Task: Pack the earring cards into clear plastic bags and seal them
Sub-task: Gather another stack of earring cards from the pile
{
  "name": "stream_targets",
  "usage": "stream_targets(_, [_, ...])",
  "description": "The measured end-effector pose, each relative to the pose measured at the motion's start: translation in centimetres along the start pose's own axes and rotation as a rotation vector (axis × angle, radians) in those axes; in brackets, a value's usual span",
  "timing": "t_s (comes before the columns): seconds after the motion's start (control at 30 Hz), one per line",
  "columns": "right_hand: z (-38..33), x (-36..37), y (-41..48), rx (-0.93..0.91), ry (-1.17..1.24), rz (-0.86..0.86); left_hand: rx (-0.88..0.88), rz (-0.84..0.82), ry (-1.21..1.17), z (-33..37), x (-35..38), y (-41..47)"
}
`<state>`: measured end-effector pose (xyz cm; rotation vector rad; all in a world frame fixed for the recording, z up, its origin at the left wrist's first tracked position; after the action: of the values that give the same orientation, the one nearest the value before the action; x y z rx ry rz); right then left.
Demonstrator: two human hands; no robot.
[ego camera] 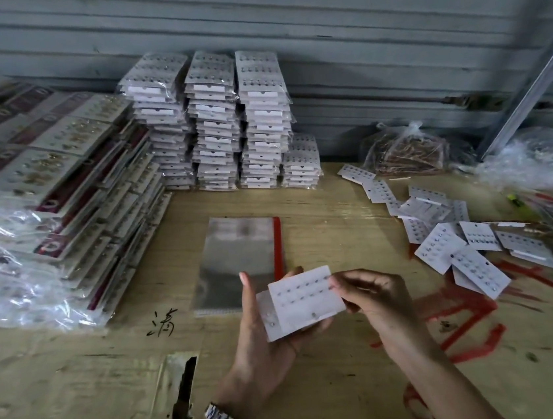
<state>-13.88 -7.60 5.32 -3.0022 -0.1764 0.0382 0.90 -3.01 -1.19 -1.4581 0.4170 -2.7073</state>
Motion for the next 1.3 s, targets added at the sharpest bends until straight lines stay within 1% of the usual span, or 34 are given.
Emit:
stream_targets(0.17, [0.4,0.6,0.0,-0.035,-0.091,-0.009,0.012,0.000,-0.006,-0.2,0.1,0.0])
stream_targets(0.3, [0.4,1.2,-0.1,-0.095,-0.175,-0.018,0.013,0.019,0.045,-0.5,-0.3,0.0])
stream_targets(0.43, [-0.3,1.7,-0.6,-0.260,-0.366,0.003,-0.001,0.062,0.050,-0.9,-0.7,0.0])
stream_targets(0.5, [-0.6,1.8,-0.7,-0.329,-0.452,0.012,-0.018,0.059,0.042,-0.8,-0.6,-0.1])
stream_targets(0.63, [-0.6,1.7,-0.5,-0.354,-0.567,0.031,-0.068,0.013,0.066,-0.8,-0.7,-0.1])
stream_targets(0.7, [-0.6,2.0,-0.5,-0.371,-0.704,0.022,-0.102,-0.024,0.070,-0.8,-0.5,-0.3])
stream_targets(0.77, [-1.4,2.2,-0.8,-0.473,-0.859,0.065,-0.128,-0.057,0.042,-0.9,-0.2,-0.3])
stream_targets(0.8, [-2.2,2.4,-1.1,-0.552,-0.895,0.081,-0.136,-0.073,0.031,-0.9,0.0,-0.4])
stream_targets(0.83, [-2.9,2.8,-1.4,-0.633,-0.906,0.048,-0.140,-0.087,0.032,-0.9,0.1,-0.4])
stream_targets(0.87, [-3.3,3.5,-1.6,-0.687,-0.912,-0.051,-0.141,-0.095,0.043,-0.9,0.2,-0.4])
stream_targets(0.9, [-3.1,4.3,-1.7,-0.695,-0.932,-0.207,-0.141,-0.101,0.060,-0.9,0.2,-0.4])
stream_targets(0.97, [-1.8,5.8,-2.0,-0.591,-0.981,-0.516,-0.137,-0.119,0.097,-1.0,0.3,-0.5])
stream_targets(1.0, [-1.2,6.2,-2.1,-0.539,-0.989,-0.605,-0.138,-0.106,0.115,-1.0,0.3,-0.5])
stream_targets(1.07, [-0.5,6.6,-2.1,-0.507,-1.000,-0.657,-0.138,-0.061,0.148,-1.0,0.2,-0.4])
stream_targets(1.23, [-0.5,6.7,-1.6,-0.457,-0.938,-0.607,-0.145,-0.051,0.148,-1.1,0.0,-0.1])
stream_targets(1.3, [-0.4,6.7,-1.6,-0.477,-0.957,-0.608,-0.127,-0.066,0.131,-0.9,0.2,-0.1])
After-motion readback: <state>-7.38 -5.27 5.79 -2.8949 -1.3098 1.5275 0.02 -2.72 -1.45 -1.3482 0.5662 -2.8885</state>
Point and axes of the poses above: each hand's wrist, its own y-axis towards the middle knuckle, its own x-axis out of the palm, z = x × y, the point moved 7 cm from there along y, towards the middle knuckle, and after that the axes turned 1 degree about z, right-handed, at the moved point
